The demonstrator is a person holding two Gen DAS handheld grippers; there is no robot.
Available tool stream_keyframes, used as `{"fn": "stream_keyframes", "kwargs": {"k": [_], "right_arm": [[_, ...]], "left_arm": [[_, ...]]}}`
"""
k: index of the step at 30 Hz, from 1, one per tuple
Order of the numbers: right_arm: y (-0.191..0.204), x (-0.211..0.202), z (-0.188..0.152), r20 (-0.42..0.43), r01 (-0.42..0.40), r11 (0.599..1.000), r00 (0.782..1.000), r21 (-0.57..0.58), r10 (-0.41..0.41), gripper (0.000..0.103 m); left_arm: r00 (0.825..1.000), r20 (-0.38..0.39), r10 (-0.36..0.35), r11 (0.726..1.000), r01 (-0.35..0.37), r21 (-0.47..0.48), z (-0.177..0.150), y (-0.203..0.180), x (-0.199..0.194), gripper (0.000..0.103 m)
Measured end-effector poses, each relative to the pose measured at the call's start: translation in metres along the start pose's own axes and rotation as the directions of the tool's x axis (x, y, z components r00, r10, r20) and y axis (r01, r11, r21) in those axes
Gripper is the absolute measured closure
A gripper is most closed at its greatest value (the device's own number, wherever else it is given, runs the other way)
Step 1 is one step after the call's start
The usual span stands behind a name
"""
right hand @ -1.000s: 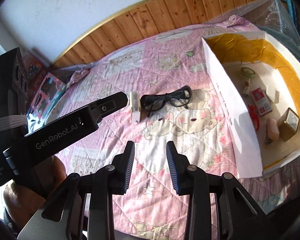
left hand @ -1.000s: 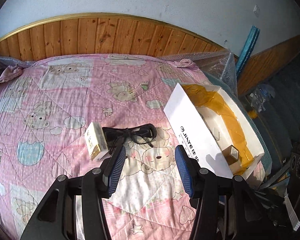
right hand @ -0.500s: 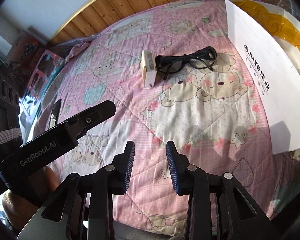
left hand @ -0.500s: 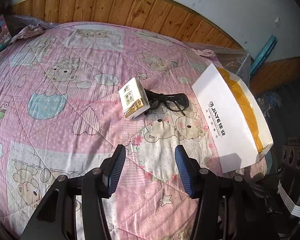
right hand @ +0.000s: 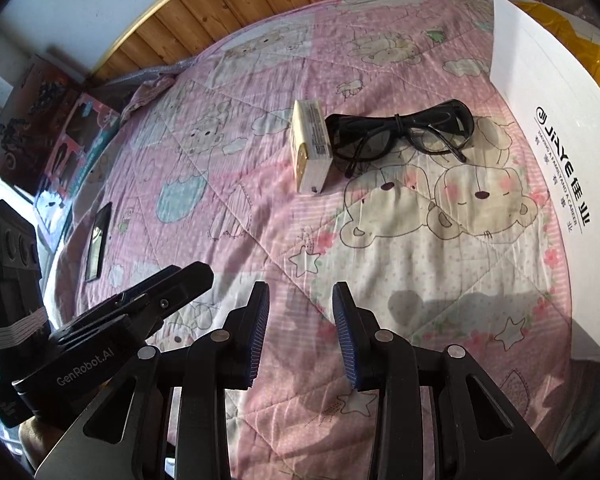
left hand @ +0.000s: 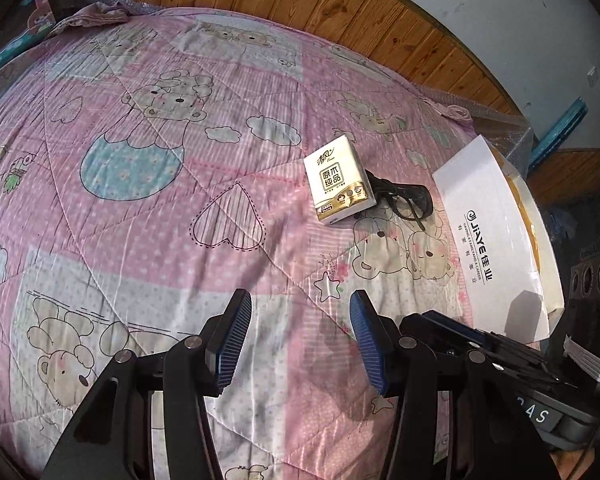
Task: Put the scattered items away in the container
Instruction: 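Withdraw both tools toward the gold tissue pack and black glasses, then grasp the gold tissue pack with the left tool while the right tool grasps the black glasses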
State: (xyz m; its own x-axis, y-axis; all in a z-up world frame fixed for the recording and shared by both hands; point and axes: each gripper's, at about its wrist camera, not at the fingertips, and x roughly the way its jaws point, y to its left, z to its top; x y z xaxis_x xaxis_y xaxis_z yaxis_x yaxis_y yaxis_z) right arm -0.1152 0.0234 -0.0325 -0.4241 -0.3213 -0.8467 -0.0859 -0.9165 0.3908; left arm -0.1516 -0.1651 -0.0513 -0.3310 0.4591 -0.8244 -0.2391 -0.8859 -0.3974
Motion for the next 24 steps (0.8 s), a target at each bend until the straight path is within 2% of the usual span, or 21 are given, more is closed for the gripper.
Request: {"fn": "stream_keyframes", "kwargs": {"k": [6, 11, 14, 15, 16, 18, 19, 20, 22, 24], "right_arm": [[-0.003, 0.01, 0.032, 0.035, -0.005, 1.0, 0.999, 0.001, 0.005, 0.067], [-0.01, 0.02, 0.066, 0.1, 0.014, 1.0, 0.995, 0.012, -0.015, 0.067], [-0.014, 0.043, 0.082, 0.075, 0.024, 1.0, 0.997, 0.016, -0.025, 0.067], [-0.015, 0.052, 0.085, 0.045, 0.005, 1.0, 0.999, 0.018, -0.006, 0.067], [-0.013, 0.059, 0.086, 0.016, -0.06, 0.998, 0.998, 0.012, 0.059, 0.067], [-0.006, 0.057, 0.088, -0.015, -0.245, 0.969, 0.969, -0.019, 0.245, 0.068], [-0.005, 0.051, 0.09, -0.004, -0.257, 0.965, 0.966, -0.045, 0.258, 0.069], [-0.005, 0.043, 0.093, 0.017, -0.22, 0.972, 0.975, -0.078, 0.222, 0.068], [-0.007, 0.033, 0.102, 0.047, -0.067, 0.986, 0.996, -0.149, 0.075, 0.066], [-0.015, 0.034, 0.113, 0.041, 0.075, 0.973, 0.997, -0.217, -0.068, 0.062]], "left_arm": [[1.0, -0.005, 0.003, 1.0, -0.003, -0.029, 0.011, 0.011, 0.009, 0.05], [1.0, -0.002, 0.008, 0.998, -0.008, -0.055, 0.022, 0.019, 0.016, 0.05], [1.0, 0.004, 0.011, 0.998, -0.011, -0.065, 0.03, 0.022, 0.019, 0.05], [1.0, 0.007, 0.013, 0.998, -0.013, -0.068, 0.032, 0.023, 0.02, 0.05], [1.0, 0.01, 0.014, 0.997, -0.014, -0.071, 0.035, 0.024, 0.021, 0.05], [1.0, 0.016, 0.018, 0.997, -0.017, -0.076, 0.039, 0.027, 0.022, 0.05], [1.0, 0.02, 0.021, 0.997, -0.019, -0.079, 0.041, 0.029, 0.022, 0.05], [0.999, 0.023, 0.023, 0.996, -0.021, -0.081, 0.043, 0.031, 0.023, 0.05], [0.999, 0.026, 0.027, 0.996, -0.024, -0.082, 0.047, 0.034, 0.026, 0.05], [0.999, 0.024, 0.021, 0.997, -0.02, -0.072, 0.052, 0.034, 0.033, 0.05]]}}
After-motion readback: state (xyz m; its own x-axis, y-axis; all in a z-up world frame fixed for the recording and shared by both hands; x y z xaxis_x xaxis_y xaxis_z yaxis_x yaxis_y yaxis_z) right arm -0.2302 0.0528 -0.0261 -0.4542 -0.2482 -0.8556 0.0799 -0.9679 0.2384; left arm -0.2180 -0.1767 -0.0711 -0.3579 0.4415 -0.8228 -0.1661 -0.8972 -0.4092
